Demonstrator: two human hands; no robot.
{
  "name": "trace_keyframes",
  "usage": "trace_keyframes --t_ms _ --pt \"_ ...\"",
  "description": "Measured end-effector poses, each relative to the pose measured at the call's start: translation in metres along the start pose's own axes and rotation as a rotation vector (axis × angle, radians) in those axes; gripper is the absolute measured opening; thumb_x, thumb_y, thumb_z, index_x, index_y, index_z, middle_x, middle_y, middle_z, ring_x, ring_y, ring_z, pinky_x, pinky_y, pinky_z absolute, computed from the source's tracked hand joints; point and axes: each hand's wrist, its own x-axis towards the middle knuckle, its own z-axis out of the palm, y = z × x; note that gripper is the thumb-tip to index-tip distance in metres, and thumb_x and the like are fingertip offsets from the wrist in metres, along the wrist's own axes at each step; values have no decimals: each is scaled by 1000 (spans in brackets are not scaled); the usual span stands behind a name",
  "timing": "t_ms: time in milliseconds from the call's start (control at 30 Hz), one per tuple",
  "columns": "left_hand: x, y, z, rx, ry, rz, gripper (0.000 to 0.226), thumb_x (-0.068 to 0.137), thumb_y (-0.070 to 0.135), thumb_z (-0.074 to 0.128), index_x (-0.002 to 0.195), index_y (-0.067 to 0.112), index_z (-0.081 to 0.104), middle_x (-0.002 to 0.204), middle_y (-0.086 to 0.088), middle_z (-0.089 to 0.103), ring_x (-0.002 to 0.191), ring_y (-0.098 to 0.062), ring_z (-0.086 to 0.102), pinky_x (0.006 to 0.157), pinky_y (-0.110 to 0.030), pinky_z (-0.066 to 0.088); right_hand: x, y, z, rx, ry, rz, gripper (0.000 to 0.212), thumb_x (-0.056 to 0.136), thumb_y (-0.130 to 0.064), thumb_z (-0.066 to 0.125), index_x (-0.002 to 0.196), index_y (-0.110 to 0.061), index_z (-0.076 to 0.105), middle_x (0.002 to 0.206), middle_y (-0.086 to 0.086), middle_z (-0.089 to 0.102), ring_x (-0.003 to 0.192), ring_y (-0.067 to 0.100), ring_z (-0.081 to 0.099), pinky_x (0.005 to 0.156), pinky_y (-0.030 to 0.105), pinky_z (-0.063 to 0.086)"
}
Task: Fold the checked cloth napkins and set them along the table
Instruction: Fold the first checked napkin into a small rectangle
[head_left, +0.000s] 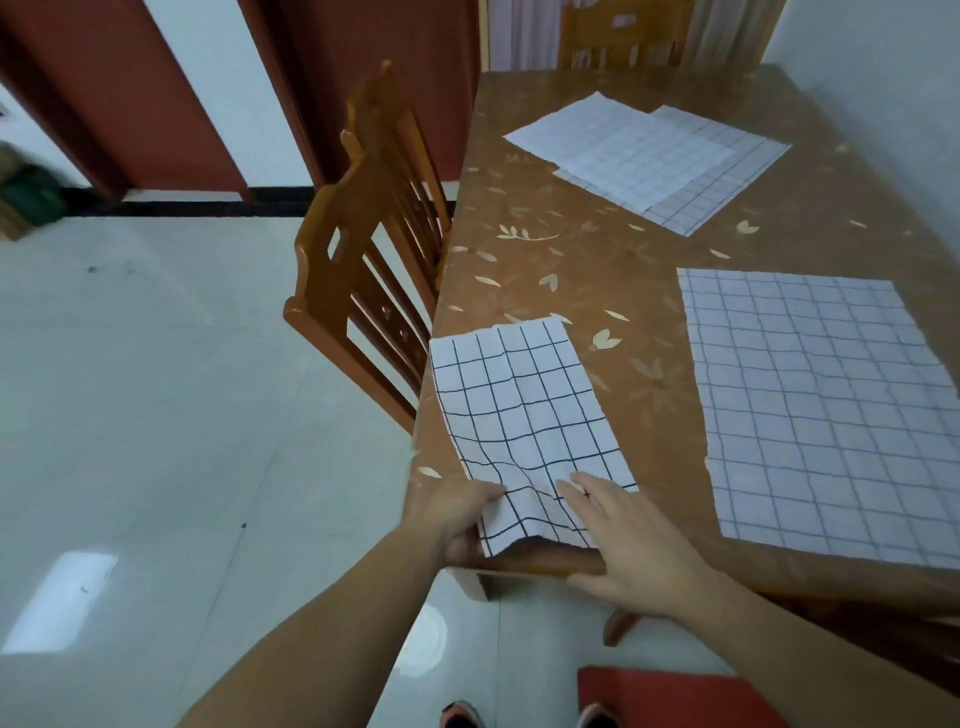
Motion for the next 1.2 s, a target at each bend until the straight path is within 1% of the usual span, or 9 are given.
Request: trace_keyframes --t_ms 100,233,300,400,533,667,833,1000,1200 --pt "5 1 -12 8 -1 26 29 81 -8 68 104 6 54 87 -19 74 81 -36 72 81 -55 56 1 27 4 -136 27 11 77 51 -47 83 119 -19 62 122 3 63 110 22 62 81 37 53" --pt "7 1 -25 4 -3 -28 31 89 9 66 120 10 59 98 -7 72 79 -17 68 54 -25 56 6 50 -14 8 -24 36 10 74 -31 55 74 -23 62 86 -9 59 92 17 58 72 32 43" --pt "7 5 -30 -41 15 23 26 93 22 60 119 16 60 91 -2 74 76 -15 66 51 -22 53 8 58 -22 225 -23 128 16 70 -32 46 64 -18 52 73 -3 56 75 19 57 64 38 46" --pt "13 12 -42 -5 12 131 22 96 36 51 111 28 65 94 0 76 88 -22 71 74 -33 55 17 63 -40 522 -52 224 20 79 -27 57 77 -9 64 80 8 64 77 21 61 70 41 50" --pt "28 22 -57 262 -55 196 42 77 13 57 116 21 69 115 -9 68 99 -21 66 74 -27 56 41 65 -66 793 -70 346 25 86 -17 63 62 -15 61 59 5 57 61 17 55 57 28 37" --pt "53 39 -66 373 -59 246 20 85 19 67 104 17 73 94 -5 71 84 -16 65 66 -19 52 72 64 -71 959 -6 496 11 89 -16 62 86 -15 72 85 -3 73 82 14 67 76 33 51" --pt "95 63 -71 424 47 353 18 91 26 66 87 11 74 84 4 72 75 -9 65 68 -18 49 118 60 -74 1244 177 684 11 91 -25 63 86 -18 69 90 1 74 83 19 70 80 40 56" --pt "135 82 -75 379 99 306 19 91 25 65 87 8 73 92 -5 75 84 -21 72 79 -42 60 145 68 -54 1125 -64 740 7 91 -24 64 95 -19 67 93 1 73 88 20 70 77 33 57" --pt "155 97 -74 407 70 329 29 86 37 68 88 7 69 88 -5 74 85 -24 72 79 -48 59 161 72 -33 1074 -38 891 9 92 -21 62 83 -21 64 93 4 70 89 24 66 86 47 56"
